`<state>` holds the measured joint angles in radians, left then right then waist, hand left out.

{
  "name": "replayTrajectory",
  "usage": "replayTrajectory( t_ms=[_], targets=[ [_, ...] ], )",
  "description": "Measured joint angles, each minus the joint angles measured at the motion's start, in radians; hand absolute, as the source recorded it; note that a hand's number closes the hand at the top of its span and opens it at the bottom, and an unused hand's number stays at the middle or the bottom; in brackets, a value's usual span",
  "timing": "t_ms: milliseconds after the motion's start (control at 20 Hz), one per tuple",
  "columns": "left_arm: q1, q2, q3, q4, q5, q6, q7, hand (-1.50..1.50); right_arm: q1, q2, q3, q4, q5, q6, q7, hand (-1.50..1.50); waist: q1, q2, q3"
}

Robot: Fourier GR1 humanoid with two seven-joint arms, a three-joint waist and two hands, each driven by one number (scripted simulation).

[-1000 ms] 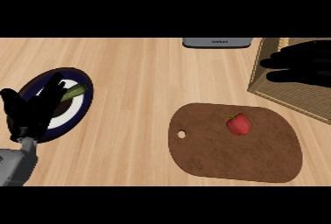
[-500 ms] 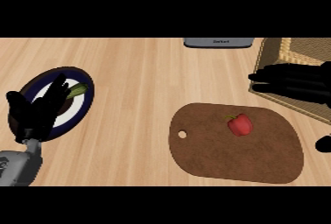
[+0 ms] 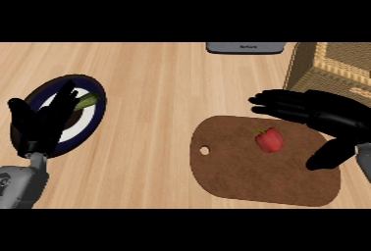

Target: Pick the bell pepper from the cutting board and place it in the basket

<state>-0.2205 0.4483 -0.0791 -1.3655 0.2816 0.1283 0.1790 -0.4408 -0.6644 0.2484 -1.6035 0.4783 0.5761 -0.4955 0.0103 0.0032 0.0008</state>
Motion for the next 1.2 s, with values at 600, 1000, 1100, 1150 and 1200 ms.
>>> replayTrajectory(
  t_ms=[600,1000,1100,1150,1200],
  targets=[
    [0.025,-0.028,0.057,-0.022,-0.036,-0.048,0.014,0.00,-0.052,0.106,0.088,0.239,0.279,-0.096,-0.100,-1.50,-0.002,-0.002,-0.001],
    [0.014,-0.058,0.091,-0.021,-0.074,-0.070,0.031,0.00,-0.058,0.135,0.056,0.323,0.369,-0.138,-0.173,-1.50,-0.006,-0.002,-0.001],
    [0.011,-0.061,0.103,-0.031,-0.077,-0.073,0.040,0.00,-0.054,0.123,0.043,0.318,0.365,-0.131,-0.187,-1.50,-0.007,-0.003,-0.001],
    [0.021,-0.066,0.105,-0.030,-0.081,-0.076,0.031,0.00,-0.050,0.119,0.041,0.313,0.361,-0.124,-0.187,-1.50,-0.007,-0.003,-0.001],
    [0.016,-0.063,0.114,-0.020,-0.078,-0.087,0.026,0.00,-0.047,0.123,0.045,0.313,0.359,-0.124,-0.190,-1.50,-0.008,-0.003,-0.001]
  ],
)
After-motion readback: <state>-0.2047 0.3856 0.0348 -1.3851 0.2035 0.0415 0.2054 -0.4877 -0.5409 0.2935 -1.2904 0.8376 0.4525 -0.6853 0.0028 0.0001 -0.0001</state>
